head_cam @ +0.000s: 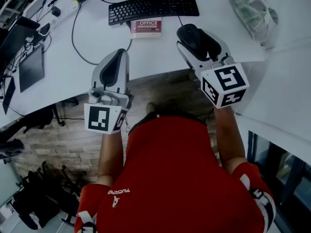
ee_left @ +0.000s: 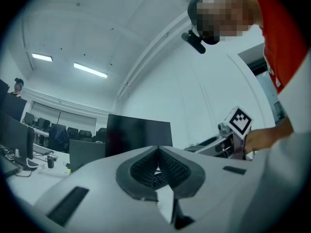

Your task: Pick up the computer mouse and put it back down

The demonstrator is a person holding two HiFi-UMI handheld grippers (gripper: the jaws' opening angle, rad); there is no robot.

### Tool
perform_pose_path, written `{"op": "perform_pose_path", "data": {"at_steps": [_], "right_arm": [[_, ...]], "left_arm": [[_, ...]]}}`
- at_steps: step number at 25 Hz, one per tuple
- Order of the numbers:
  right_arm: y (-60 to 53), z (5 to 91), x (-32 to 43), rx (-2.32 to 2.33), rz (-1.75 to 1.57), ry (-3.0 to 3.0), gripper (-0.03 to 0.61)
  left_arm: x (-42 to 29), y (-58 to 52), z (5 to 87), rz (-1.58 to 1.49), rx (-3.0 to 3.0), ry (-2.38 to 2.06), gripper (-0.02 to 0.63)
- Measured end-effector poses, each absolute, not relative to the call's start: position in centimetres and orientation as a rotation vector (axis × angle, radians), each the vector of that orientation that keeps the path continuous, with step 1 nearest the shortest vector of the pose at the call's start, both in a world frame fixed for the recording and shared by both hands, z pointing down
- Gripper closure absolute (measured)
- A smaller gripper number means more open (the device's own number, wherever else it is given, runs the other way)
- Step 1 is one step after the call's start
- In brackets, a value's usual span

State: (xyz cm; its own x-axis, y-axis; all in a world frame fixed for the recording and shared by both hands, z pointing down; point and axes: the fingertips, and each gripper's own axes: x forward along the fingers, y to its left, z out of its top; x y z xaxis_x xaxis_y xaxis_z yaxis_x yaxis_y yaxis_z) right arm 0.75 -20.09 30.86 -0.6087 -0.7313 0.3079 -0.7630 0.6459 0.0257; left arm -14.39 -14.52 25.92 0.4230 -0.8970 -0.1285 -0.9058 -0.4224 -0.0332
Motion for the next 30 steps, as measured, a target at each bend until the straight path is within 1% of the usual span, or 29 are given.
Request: {"op": "perform_pose_path", "data": {"at_steps": [30], "right_arm": [[-25.1, 52.5, -0.5, 1.094, 0.398, -2.260, 0.287]], "left_arm": [[-14.4, -15.9, 31.5, 0.025, -2.605, 1.717, 0.604]]}}
